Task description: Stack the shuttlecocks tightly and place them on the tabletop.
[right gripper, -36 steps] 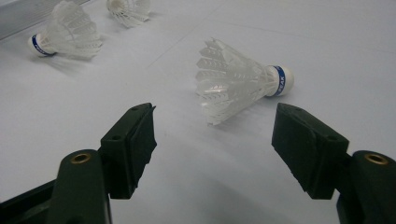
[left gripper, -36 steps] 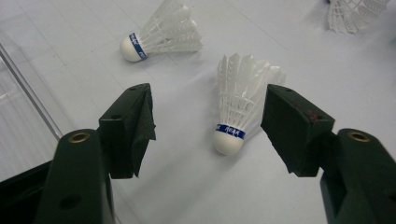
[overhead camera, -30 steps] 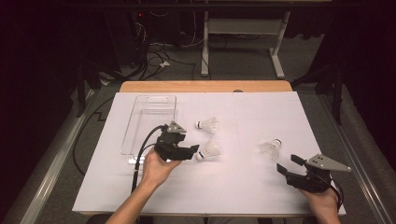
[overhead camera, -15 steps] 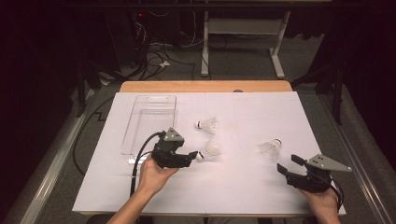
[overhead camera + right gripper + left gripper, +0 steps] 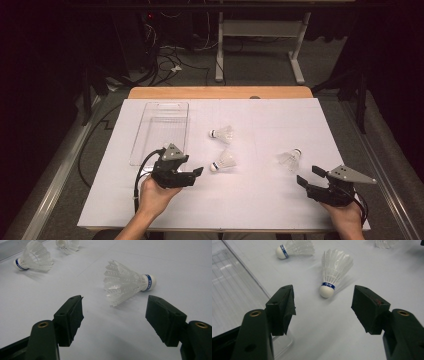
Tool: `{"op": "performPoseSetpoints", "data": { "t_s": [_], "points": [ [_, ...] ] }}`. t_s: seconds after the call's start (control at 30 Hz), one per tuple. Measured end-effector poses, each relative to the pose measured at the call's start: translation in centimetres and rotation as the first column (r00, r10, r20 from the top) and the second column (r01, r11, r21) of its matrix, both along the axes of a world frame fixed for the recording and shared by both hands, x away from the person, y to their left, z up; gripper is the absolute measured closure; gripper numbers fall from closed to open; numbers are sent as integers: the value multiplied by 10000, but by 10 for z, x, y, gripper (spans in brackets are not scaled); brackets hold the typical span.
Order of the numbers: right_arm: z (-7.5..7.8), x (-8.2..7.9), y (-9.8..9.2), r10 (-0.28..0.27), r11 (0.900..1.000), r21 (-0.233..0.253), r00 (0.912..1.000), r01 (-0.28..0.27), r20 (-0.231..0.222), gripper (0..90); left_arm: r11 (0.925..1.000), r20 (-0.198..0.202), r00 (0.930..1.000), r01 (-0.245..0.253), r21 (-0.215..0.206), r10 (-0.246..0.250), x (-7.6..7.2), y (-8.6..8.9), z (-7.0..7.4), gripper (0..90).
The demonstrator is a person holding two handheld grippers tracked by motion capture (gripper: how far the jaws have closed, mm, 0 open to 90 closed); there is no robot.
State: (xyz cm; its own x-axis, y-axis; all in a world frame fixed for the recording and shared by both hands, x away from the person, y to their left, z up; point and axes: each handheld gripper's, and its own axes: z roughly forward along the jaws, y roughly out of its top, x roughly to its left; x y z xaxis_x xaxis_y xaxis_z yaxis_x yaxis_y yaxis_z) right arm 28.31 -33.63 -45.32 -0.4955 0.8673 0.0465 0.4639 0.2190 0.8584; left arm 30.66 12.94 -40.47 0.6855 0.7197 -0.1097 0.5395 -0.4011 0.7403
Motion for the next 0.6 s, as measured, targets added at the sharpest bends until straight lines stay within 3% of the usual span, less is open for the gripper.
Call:
{"op": "performPoseSetpoints", "data": {
  "t_s": [0.3, 0.6],
  "points": [
    [0, 0, 0, -4, 10000, -10, 10000, 4, 11, 302, 9998, 286, 9995, -131, -157, 136, -12, 9, -2, 358],
    [0, 0, 0, -50, 10000, -25, 10000, 50, 12, 302, 9993, 324, 9991, -276, -270, 285, -20, 21, -8, 359]
  ]
}}
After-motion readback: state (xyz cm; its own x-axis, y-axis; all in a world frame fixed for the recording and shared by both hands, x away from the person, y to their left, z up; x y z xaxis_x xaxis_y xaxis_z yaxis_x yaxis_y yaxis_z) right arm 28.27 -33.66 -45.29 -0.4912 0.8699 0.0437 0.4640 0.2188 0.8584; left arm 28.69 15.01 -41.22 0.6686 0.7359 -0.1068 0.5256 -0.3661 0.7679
